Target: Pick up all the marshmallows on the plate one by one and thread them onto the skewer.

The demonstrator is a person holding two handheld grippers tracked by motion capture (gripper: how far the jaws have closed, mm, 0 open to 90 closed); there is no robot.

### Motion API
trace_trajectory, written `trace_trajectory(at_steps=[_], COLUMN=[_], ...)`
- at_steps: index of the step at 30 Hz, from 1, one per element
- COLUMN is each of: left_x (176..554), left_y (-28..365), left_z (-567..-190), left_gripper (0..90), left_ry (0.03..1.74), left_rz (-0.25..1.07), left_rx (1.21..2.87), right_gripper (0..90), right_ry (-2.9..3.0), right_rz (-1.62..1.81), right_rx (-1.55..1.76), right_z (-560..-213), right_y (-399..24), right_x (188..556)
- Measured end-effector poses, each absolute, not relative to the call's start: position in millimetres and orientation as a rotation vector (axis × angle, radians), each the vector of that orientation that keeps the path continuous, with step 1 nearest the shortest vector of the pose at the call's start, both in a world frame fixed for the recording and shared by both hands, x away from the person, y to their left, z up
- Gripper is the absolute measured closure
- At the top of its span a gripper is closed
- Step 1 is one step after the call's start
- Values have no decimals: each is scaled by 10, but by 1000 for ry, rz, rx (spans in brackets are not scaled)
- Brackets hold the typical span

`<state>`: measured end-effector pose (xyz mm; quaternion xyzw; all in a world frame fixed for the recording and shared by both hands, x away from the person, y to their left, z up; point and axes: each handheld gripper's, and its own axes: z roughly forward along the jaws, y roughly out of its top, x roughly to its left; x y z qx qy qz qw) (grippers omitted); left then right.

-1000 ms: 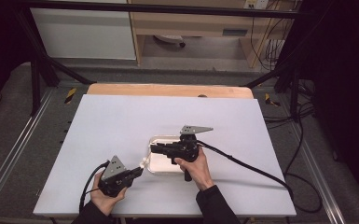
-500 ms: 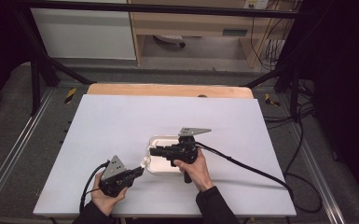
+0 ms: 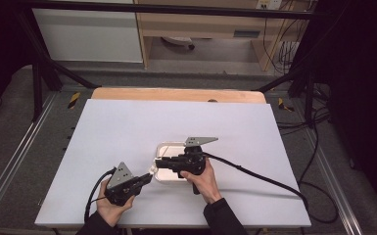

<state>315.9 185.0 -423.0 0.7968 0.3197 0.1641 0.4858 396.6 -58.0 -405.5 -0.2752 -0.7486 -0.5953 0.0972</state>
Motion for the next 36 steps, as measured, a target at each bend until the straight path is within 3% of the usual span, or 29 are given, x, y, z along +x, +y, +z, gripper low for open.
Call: trace_trajectory(at_steps=[1,2,3,11,19,26,36], left_x=[3160,3162,3167,3185,3193,3209,3270], left_y=[1847,1852,1859,1875,1878,1879,1836], left_z=[-4234,-4239,-4241,-4258,-4251,-4225,-4148], left_gripper=[887,888,887,887,887,886,885], left_ry=[779,782,793,839,849,867,889], left_rz=[401,402,396,382,361,339,327], left_rx=[1946,1945,1939,1955,1950,1953,1984], right_gripper=[761,647,607,335,132,34,6], right_ry=[-2234,-2258,-2294,-2394,-2537,-2621,-2692], right_rz=[-1749,-1751,-1771,-1792,-1714,-1616,-1528], right_rx=[-819,-828,-846,-895,-992,-1079,-1204], right_z=[-4051,-4039,-4021,-3928,-4022,-4131,-4290], right_y=[-586,-597,-615,-834,-1078,-1354,-1820], right_x=[3967,3963,3958,3930,3958,3951,3860])
